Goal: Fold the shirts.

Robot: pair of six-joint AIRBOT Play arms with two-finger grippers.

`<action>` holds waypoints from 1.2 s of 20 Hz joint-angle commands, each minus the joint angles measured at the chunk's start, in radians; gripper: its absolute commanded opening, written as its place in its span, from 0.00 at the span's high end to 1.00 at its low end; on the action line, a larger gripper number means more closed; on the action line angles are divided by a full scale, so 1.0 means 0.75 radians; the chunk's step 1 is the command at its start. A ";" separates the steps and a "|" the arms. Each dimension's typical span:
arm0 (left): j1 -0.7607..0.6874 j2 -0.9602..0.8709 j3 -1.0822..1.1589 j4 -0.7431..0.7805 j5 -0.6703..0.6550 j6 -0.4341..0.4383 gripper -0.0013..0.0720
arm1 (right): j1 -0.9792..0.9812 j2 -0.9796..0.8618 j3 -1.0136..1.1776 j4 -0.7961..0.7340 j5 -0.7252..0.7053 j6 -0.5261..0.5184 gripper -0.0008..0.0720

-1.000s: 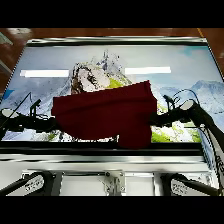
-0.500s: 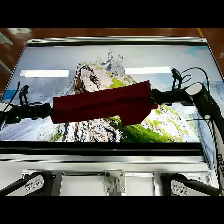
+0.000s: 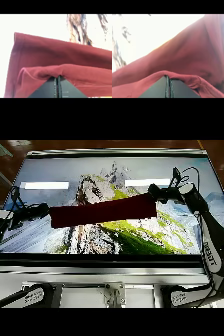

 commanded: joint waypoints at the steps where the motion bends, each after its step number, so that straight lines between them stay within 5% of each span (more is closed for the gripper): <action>1: -0.062 -0.095 0.008 -0.006 0.080 0.000 0.93 | 0.001 -0.107 0.039 0.049 -0.072 0.033 0.90; 10: -0.072 -0.186 0.007 -0.005 0.070 0.000 0.92 | 0.001 -0.214 0.039 -0.005 -0.138 0.019 0.89; 11: -0.072 -0.186 0.007 -0.005 0.069 0.000 0.81 | 0.002 -0.221 0.039 -0.005 -0.142 0.018 0.84; 13: -0.071 -0.184 0.008 -0.005 0.062 0.000 0.29 | 0.001 -0.218 0.039 -0.004 -0.155 -0.011 0.25; 14: -0.061 -0.180 0.017 -0.004 0.024 0.001 0.20 | -0.011 -0.197 0.040 -0.008 -0.145 -0.090 0.19; 16: -0.021 -0.175 0.066 0.027 -0.097 0.000 0.20 | -0.062 -0.124 0.039 -0.164 -0.094 -0.254 0.19; 19: 0.053 -0.175 0.163 0.044 -0.314 -0.001 0.21 | -0.158 -0.049 0.039 -0.550 0.041 -0.022 0.19; 20: 0.066 -0.175 0.197 0.044 -0.390 -0.001 0.26 | -0.196 -0.057 0.039 -0.573 0.109 0.059 0.08; 24: 0.041 -0.134 0.259 -0.003 -0.524 0.013 0.30 | -0.262 -0.159 0.039 -0.221 0.302 -0.066 0.06</action>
